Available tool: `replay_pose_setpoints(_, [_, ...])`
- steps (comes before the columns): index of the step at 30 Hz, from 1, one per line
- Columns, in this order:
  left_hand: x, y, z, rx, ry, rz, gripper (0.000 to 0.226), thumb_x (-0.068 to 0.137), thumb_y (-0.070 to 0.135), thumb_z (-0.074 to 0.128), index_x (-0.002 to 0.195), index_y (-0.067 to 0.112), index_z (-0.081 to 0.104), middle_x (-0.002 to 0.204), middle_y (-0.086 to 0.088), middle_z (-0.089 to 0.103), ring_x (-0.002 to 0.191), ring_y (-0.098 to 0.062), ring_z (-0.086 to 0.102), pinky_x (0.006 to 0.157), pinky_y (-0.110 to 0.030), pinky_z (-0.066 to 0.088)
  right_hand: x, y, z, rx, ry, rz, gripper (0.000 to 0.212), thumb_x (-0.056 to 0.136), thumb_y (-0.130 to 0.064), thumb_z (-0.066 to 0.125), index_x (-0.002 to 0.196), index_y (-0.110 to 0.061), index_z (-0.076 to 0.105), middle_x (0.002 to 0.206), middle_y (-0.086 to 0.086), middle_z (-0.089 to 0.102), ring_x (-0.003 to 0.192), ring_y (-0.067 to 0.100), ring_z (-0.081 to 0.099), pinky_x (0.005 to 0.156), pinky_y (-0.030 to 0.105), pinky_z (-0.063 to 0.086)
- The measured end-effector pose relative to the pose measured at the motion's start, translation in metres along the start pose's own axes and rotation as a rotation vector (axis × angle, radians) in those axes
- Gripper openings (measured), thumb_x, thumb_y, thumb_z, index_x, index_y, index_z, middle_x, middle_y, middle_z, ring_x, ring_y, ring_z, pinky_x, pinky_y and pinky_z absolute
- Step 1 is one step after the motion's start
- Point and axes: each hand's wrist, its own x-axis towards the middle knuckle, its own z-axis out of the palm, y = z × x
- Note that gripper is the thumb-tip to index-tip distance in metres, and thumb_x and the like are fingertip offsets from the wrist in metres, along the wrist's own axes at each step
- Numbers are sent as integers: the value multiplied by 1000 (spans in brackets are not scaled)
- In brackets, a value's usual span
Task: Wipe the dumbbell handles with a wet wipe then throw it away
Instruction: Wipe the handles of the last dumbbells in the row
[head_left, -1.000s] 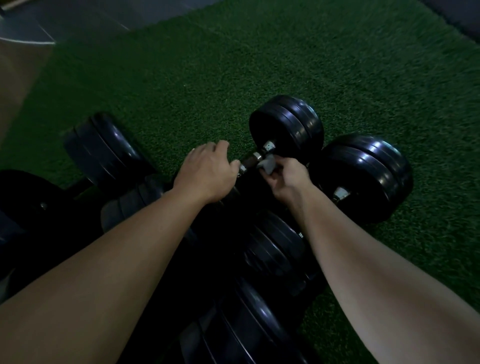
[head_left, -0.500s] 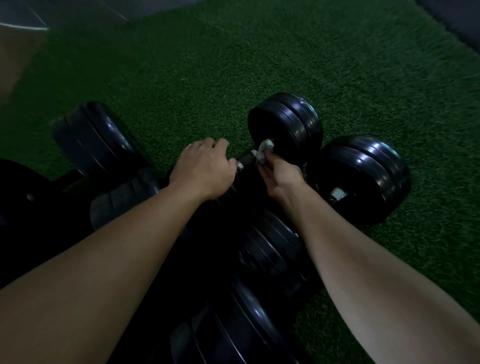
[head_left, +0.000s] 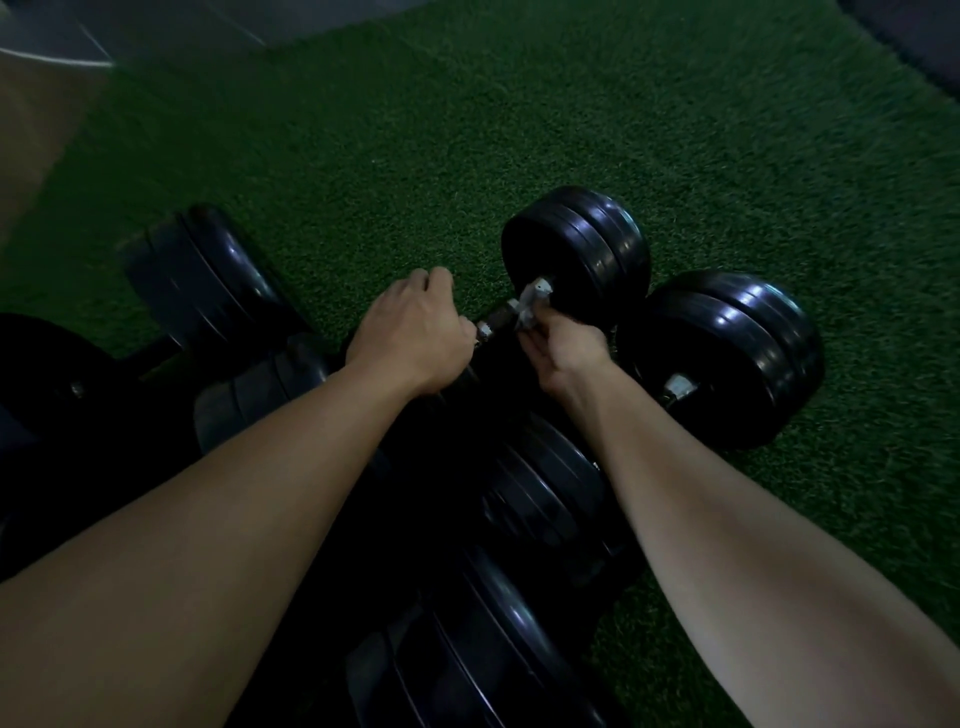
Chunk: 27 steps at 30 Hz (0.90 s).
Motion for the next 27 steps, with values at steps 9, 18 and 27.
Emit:
replay_pose_setpoints(9, [-1,-1,-6,-108,20,8,37,92,33,53,122,12,47,127,-11,50,116,-30,50,96,-42,42,-6,1,-1,-45,-25,-29,21,96,-3,58,78,-10,65,54,-6,68,52,3,64,51,14,53])
replay_pose_setpoints(18, [-2,-21,-43,-7,-369,14,120,64,72,73,155,12,21,160,-9,28,143,-26,33,113,-34,31,-21,14,-3,-254,-193,191,13,96,1,55,91,-4,65,61,-2,71,54,5,68,58,18,57])
replay_pose_setpoints(27, [2,-34,-43,-35,-386,17,131,55,69,80,155,11,19,157,-8,34,143,-24,34,113,-31,31,-13,14,-8,-272,-179,107,13,97,-5,58,88,-11,66,69,-6,73,71,6,68,80,23,55])
